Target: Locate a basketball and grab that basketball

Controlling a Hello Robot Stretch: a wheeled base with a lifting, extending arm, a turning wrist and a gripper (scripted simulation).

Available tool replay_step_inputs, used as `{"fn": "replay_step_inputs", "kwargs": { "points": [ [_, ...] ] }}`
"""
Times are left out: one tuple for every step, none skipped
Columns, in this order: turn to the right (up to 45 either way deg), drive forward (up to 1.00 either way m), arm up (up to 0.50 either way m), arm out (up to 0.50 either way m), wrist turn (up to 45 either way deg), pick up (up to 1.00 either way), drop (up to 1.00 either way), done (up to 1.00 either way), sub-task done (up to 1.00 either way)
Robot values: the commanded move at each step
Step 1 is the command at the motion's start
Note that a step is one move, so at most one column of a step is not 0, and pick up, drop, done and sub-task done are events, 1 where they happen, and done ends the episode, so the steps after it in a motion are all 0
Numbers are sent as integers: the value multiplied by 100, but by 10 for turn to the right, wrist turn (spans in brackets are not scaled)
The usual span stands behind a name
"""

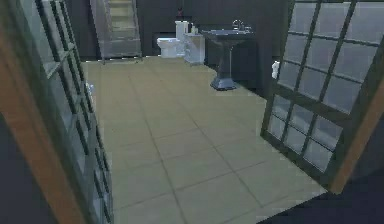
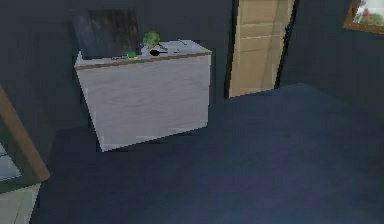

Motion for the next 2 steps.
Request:
{"fn": "replay_step_inputs", "kwargs": {
  "points": [
    [0,100,0,0,0,0,0,0,0],
    [-30,0,0,0,0,0,0,0,0]
  ]
}}
